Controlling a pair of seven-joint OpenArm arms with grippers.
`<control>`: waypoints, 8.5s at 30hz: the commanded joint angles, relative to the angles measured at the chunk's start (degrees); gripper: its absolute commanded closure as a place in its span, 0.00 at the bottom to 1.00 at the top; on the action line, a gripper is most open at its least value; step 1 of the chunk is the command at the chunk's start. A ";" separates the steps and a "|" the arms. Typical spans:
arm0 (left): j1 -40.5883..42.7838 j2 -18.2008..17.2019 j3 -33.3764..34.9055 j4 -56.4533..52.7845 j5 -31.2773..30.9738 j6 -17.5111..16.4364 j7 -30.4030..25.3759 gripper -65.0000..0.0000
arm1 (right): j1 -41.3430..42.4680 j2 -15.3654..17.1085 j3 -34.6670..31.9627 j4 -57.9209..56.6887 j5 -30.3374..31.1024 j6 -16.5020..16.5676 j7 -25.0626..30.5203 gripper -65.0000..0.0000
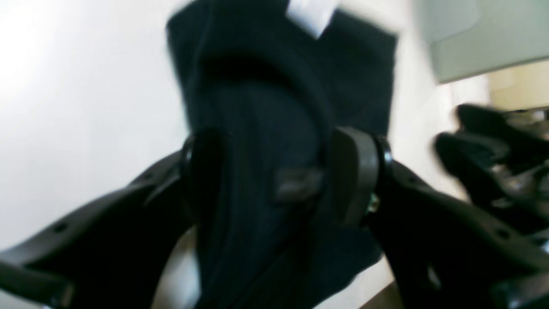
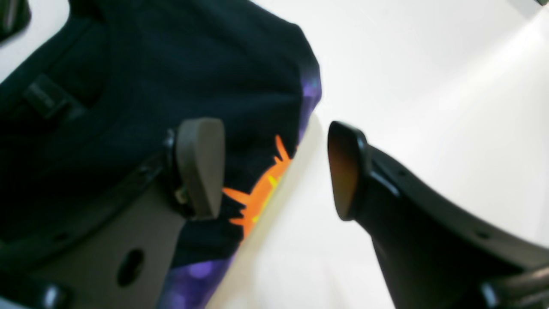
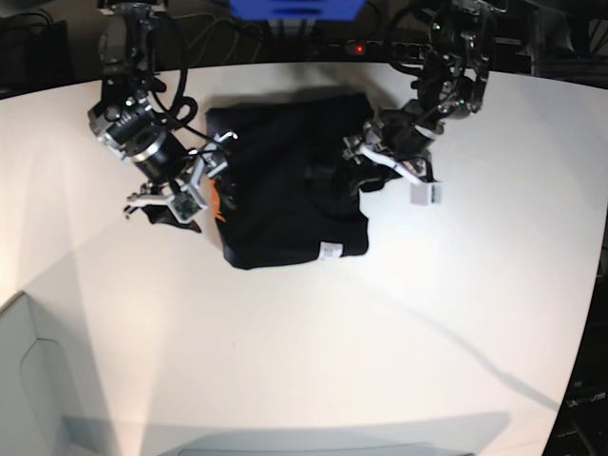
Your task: Fold the T-shirt properly
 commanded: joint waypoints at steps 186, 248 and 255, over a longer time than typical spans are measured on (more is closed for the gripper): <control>-1.66 -1.19 -25.79 -0.69 51.83 -34.51 10.51 0.38 | -11.83 -6.05 20.32 -13.59 8.03 0.78 25.78 1.00; 23.04 7.60 -32.47 12.76 51.75 -34.69 10.34 0.55 | 3.21 -4.38 34.21 -9.81 8.03 0.78 8.81 1.00; 29.37 10.59 -40.65 12.76 42.95 -34.69 10.34 1.00 | -16.22 -10.36 38.34 5.05 8.03 0.78 3.45 1.00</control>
